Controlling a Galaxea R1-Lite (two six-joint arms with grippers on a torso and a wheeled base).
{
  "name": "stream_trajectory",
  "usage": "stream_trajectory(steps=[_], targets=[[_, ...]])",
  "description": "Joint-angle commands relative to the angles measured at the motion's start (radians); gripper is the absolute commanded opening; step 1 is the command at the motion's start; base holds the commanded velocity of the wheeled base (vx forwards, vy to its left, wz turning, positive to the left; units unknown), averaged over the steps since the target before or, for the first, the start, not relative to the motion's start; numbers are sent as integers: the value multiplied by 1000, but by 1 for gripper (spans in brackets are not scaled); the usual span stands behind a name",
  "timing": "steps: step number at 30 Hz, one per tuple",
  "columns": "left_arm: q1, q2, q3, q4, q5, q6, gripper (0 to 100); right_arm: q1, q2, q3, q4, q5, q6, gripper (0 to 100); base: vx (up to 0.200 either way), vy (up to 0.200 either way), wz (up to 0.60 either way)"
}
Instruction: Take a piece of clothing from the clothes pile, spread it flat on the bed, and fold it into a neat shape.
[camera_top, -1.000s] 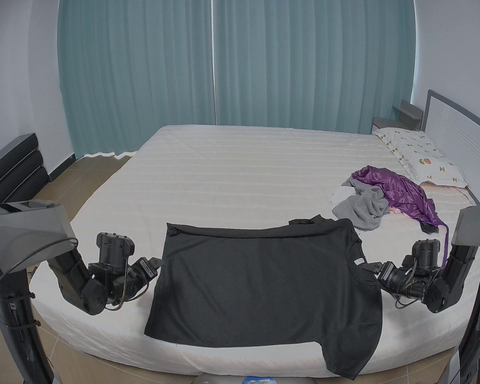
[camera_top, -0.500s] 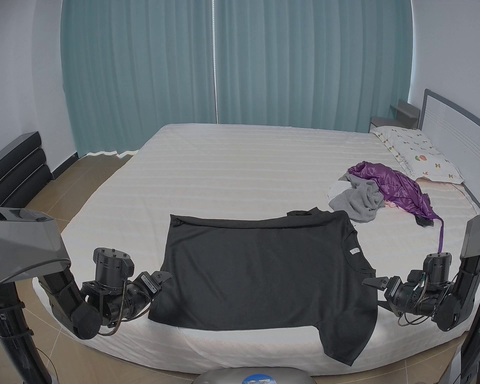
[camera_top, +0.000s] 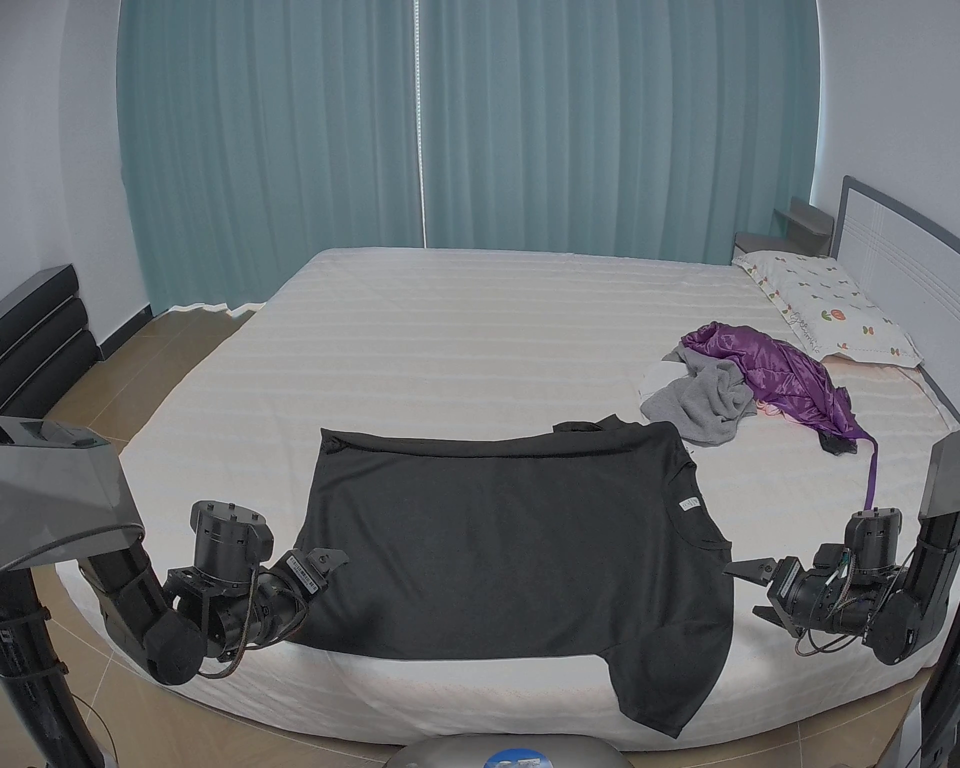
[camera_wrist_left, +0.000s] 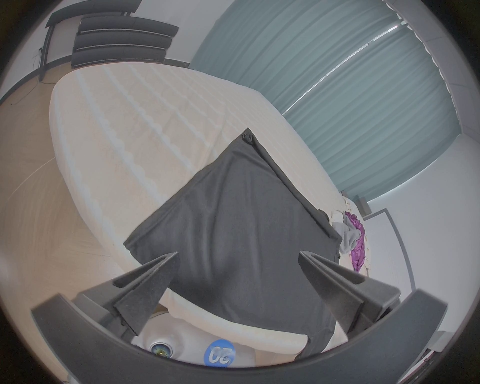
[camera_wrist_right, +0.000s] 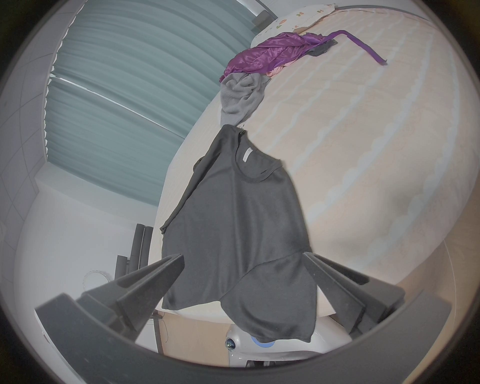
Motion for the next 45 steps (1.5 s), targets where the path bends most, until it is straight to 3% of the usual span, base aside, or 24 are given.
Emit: stream_trajectory(steps=[1,11,12,20,26,31,32,45], targets=[[6,9,22,0,6,10,100,1,15,0,0,0,-2,100,0,0,0],[87,57,94,0,11,93,100,2,60,4,-40,-1,-2,100,0,0,0],[115,103,109,0,39,138,100,2,81,26,-100,-3,-2,100,0,0,0],[116,164,116,-2,85,148,100,2,153,69,-244,-8,-3,100,0,0,0],[118,187,96,-6,97,153,100,2,156,70,-246,-8,-2,100,0,0,0],[118,230,85,-92,97,155,100,2,155,74,-246,-6,-2,100,0,0,0],[119,244,85,-107,97,159,0,2,155,74,-246,-8,-2,100,0,0,0],[156,233,163,-140,117,256,0,1,155,78,-246,-12,-5,100,0,0,0]])
